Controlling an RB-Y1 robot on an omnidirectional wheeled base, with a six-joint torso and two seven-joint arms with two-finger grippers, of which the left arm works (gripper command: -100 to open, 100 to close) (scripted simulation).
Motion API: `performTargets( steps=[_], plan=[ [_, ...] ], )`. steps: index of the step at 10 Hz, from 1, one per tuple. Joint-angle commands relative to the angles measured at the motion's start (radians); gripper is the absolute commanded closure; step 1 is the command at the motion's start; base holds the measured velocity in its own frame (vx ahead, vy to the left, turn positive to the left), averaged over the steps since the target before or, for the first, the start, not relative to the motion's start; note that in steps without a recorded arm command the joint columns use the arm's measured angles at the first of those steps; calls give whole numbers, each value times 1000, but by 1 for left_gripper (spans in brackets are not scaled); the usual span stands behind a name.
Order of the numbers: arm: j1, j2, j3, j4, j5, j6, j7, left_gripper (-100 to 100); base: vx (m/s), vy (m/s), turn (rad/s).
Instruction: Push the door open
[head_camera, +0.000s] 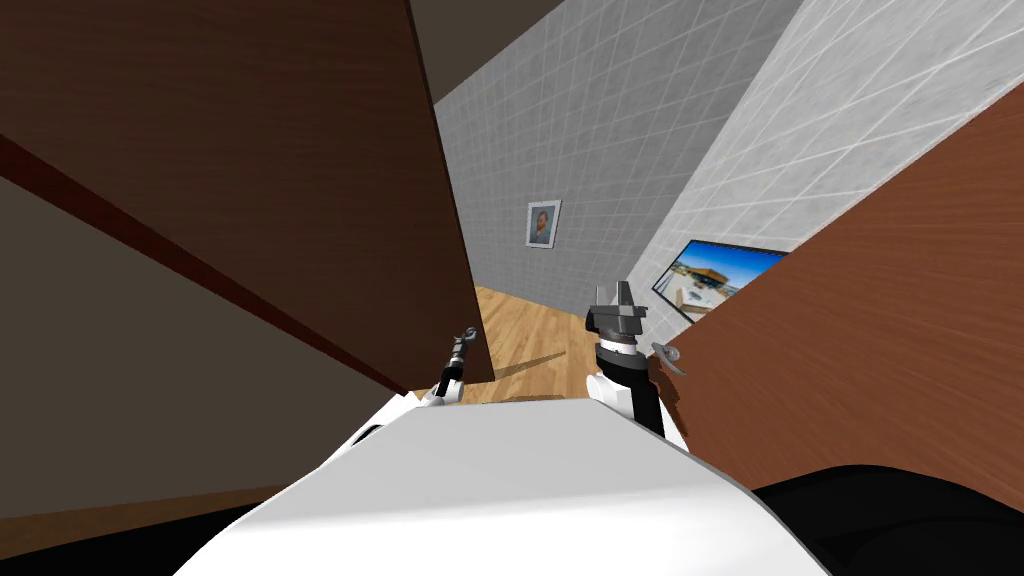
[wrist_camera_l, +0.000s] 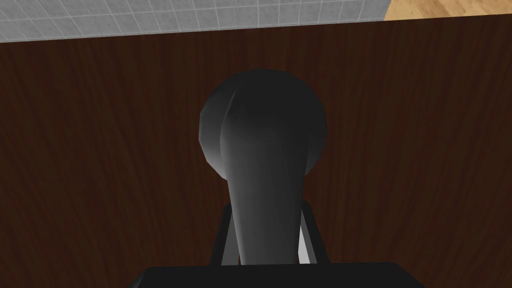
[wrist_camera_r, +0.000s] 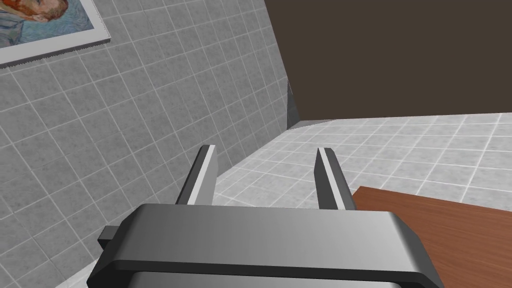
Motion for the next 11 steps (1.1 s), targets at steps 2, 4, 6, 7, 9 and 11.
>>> performTargets(
  steps=[2, 4, 6, 7, 9, 11],
  plan=[
    [1, 3, 17, 2, 11, -1, -8, 100, 149, -50, 48],
    [2, 6, 31, 3, 20, -2, -13, 100, 115, -51, 27],
    [3, 9, 52, 5, 33, -3, -22, 100, 195, -79, 61],
    [4, 11, 62, 6, 40, -4, -27, 100, 200, -92, 63],
    [4, 13, 73, 30, 46, -4, -31, 100, 174, -65, 38],
    [5, 16, 91, 9, 58, -6, -40, 100, 84, -36, 21]
  ],
)
